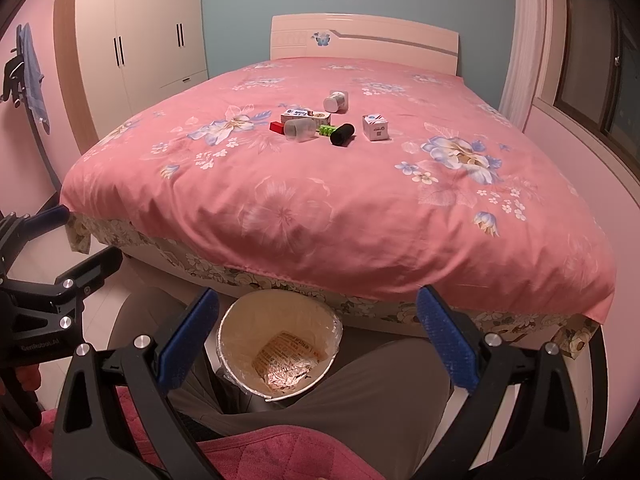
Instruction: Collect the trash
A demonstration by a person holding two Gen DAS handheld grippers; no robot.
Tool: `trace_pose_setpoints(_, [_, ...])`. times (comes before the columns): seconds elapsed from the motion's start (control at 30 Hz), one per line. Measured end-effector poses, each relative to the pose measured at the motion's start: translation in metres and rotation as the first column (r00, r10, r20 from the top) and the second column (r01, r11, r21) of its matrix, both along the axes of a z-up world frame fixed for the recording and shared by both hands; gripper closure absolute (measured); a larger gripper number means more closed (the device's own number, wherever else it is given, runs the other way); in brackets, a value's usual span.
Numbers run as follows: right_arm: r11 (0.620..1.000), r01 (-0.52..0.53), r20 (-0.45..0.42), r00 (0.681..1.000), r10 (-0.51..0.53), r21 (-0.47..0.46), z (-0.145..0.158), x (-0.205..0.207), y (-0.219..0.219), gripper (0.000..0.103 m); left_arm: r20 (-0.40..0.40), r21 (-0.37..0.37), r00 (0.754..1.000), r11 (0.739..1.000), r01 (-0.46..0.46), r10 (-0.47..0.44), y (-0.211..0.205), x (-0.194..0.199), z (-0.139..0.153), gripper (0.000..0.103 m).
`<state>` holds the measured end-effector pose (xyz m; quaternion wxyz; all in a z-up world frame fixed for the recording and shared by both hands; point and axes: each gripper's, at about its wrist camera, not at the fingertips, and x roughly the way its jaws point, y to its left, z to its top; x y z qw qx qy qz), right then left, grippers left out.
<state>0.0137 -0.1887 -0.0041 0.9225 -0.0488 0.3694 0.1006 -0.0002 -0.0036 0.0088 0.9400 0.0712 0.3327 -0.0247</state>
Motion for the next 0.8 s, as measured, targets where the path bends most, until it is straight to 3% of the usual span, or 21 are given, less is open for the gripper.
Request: trace_pose_setpoints(0.8, [1.000,0.001,-0.002,1.000,-0.001,0.004,-0.0022,-0.0026,0.0009,0.007,-0.003,0.003,1.000,1.000,-0.003,0.003,-0.0018,-0.0005,-0.0023,0.003])
